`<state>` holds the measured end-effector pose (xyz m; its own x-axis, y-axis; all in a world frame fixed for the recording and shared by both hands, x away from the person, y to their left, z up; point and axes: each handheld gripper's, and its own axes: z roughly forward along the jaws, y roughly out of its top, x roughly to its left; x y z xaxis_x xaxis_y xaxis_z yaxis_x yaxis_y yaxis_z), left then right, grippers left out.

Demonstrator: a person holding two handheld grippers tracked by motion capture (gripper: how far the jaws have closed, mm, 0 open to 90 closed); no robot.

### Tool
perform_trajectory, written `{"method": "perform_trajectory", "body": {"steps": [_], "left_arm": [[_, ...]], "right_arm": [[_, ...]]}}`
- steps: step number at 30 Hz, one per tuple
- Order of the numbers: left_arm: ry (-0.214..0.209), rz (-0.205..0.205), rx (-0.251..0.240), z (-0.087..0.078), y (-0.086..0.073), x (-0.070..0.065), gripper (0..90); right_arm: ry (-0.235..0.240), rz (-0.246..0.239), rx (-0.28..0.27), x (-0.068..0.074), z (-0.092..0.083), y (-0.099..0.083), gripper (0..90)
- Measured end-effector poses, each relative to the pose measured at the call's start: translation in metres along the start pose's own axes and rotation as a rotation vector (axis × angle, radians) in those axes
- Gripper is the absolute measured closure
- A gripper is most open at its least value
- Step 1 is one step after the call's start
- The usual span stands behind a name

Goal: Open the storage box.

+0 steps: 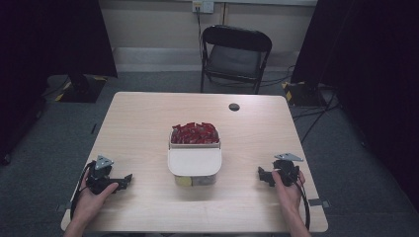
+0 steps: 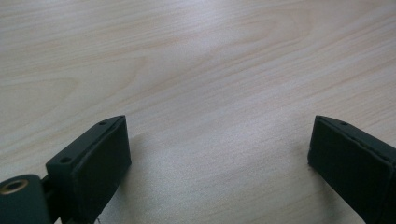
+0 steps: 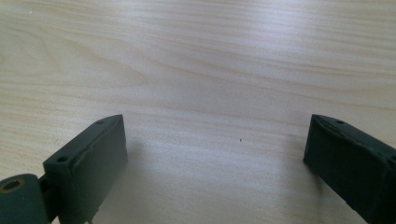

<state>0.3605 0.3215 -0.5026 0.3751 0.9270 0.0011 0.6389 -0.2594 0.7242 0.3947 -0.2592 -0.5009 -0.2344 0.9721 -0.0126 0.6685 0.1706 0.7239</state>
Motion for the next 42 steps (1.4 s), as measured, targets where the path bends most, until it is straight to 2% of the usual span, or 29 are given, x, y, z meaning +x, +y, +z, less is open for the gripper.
{"method": "perform_trajectory", "body": {"steps": [7, 11, 15, 17, 19, 24, 29, 35, 37, 38, 39, 42], "left_arm": [[0.000, 0.000, 0.000, 0.000, 0.000, 0.000, 5.1], [-0.004, 0.003, 0.001, 0.000, 0.000, 0.000, 5.1], [-0.004, 0.001, -0.001, 0.000, 0.000, 0.000, 4.9], [-0.004, 0.001, -0.001, 0.000, 0.000, 0.000, 4.9], [-0.004, 0.001, 0.000, 0.000, 0.000, 0.000, 4.9], [-0.004, 0.001, 0.000, 0.000, 0.000, 0.000, 4.9], [-0.003, 0.001, -0.001, 0.000, 0.000, 0.000, 4.9], [-0.003, 0.001, 0.000, 0.000, 0.000, 0.000, 4.9], [-0.002, 0.001, -0.001, 0.000, 0.000, 0.000, 4.9], [-0.002, 0.001, -0.001, 0.000, 0.000, 0.000, 5.0], [-0.002, 0.000, -0.001, 0.000, 0.000, 0.000, 5.0], [-0.002, 0.001, 0.000, 0.000, 0.000, 0.000, 4.9]], "right_arm": [[-0.002, -0.001, 0.000, 0.000, -0.001, 0.000, 6.5], [0.023, -0.019, -0.007, 0.002, -0.003, 0.000, 14.8], [0.053, -0.032, -0.001, 0.004, -0.004, 0.001, 15.6], [0.059, -0.020, 0.008, 0.004, -0.005, 0.002, 17.0], [0.085, -0.003, 0.012, 0.003, -0.006, 0.003, 17.1], [0.118, -0.004, -0.009, 0.004, -0.012, 0.009, 18.9], [0.143, -0.024, -0.031, 0.011, -0.019, 0.015, 21.8], [0.236, -0.067, -0.066, 0.028, -0.031, 0.027, 21.5], [0.243, -0.097, -0.082, 0.034, -0.035, 0.032, 20.3], [0.243, -0.097, -0.082, 0.034, -0.035, 0.032, 20.3], [0.259, -0.117, -0.096, 0.040, -0.038, 0.035, 18.3], [0.315, -0.126, -0.112, 0.049, -0.043, 0.041, 18.3]]}}
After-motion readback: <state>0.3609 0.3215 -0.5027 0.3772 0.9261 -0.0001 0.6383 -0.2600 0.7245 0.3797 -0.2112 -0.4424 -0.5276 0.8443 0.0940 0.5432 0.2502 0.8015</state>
